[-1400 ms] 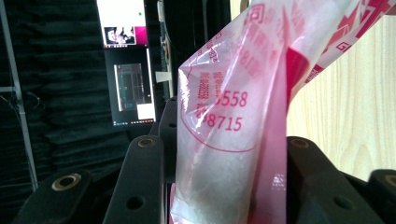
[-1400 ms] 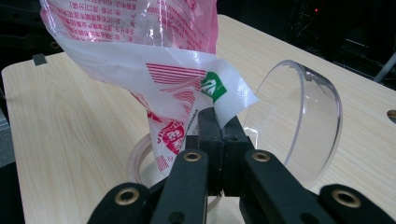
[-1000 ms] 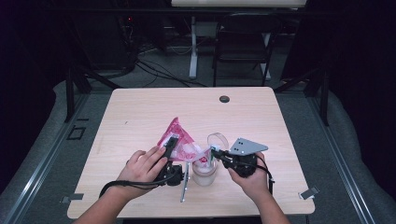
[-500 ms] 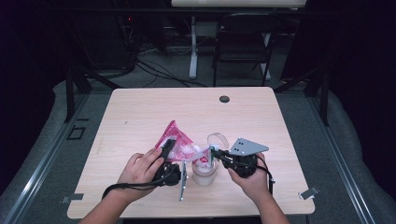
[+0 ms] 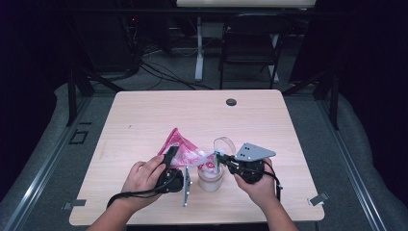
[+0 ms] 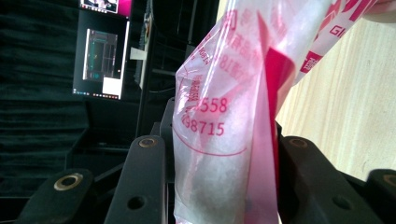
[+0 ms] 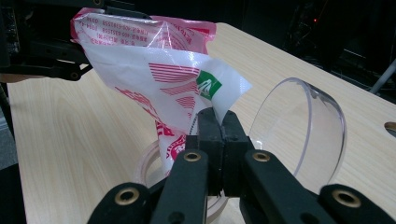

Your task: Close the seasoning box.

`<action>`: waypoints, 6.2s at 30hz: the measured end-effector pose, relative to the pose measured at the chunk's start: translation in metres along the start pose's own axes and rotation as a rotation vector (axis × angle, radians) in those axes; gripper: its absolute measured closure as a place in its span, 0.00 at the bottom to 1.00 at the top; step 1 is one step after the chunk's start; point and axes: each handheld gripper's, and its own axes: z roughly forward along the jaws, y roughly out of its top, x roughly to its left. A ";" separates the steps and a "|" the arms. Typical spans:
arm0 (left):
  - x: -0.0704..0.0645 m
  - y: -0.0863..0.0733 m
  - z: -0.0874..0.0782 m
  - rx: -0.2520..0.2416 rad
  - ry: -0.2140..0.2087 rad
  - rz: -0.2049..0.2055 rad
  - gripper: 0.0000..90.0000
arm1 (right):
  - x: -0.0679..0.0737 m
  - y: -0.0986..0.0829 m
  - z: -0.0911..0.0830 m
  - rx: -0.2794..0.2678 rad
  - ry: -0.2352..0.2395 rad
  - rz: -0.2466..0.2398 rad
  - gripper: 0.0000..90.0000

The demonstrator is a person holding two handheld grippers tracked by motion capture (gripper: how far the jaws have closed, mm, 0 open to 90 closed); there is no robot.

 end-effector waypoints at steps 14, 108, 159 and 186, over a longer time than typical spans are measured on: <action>-0.003 -0.002 0.004 0.002 -0.032 -0.077 0.74 | 0.000 0.000 0.000 -0.002 -0.001 0.000 1.00; -0.037 -0.091 0.054 0.001 -0.641 -1.157 0.71 | 0.015 0.011 0.003 -0.152 0.051 0.083 0.54; 0.000 -0.164 0.039 0.011 -0.372 -1.451 1.00 | 0.001 0.007 -0.006 -0.181 -0.009 0.129 0.55; 0.010 -0.205 0.037 0.273 -0.117 -1.300 0.99 | -0.004 0.005 -0.008 -0.179 -0.028 0.140 0.55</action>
